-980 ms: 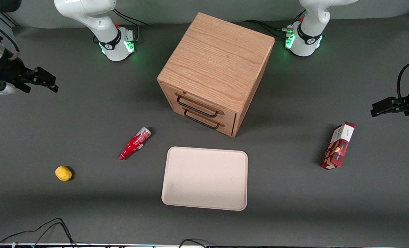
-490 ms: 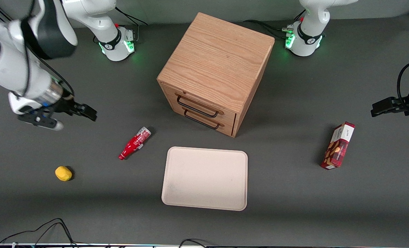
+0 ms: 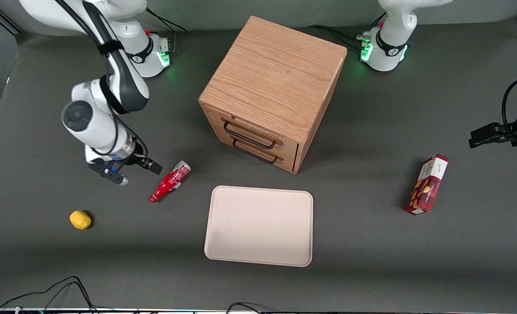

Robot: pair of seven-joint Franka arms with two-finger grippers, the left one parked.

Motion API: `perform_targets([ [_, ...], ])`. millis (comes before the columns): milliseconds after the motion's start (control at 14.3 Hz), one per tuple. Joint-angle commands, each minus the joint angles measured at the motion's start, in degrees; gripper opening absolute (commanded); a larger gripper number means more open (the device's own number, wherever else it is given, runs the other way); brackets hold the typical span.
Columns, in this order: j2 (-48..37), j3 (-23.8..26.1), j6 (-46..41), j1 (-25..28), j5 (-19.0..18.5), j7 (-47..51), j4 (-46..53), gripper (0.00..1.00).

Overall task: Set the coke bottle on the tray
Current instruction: 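Move the right gripper down over the red Coca-Cola bottle, then close the right gripper around the bottle's body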

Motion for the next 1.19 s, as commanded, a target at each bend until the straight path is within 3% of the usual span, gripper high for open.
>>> perform_targets([
  [0,5.25,0.9,5.64,0.03,0.71,4.12,0.61,1.0],
  [560,13.52,0.9,15.84,-0.06,0.71,4.75,0.69,1.0],
  [630,13.79,0.9,16.28,-0.06,0.71,4.75,0.69,0.95],
  [770,14.23,0.9,16.73,-0.06,0.71,4.75,0.69,0.69],
  [980,14.06,0.99,16.38,-0.06,0.71,4.48,0.96,0.13],
  [1050,13.62,0.99,16.11,-0.06,0.71,4.22,1.13,0.0],
  [1120,12.92,0.99,15.94,-0.06,0.71,3.7,1.48,0.0],
])
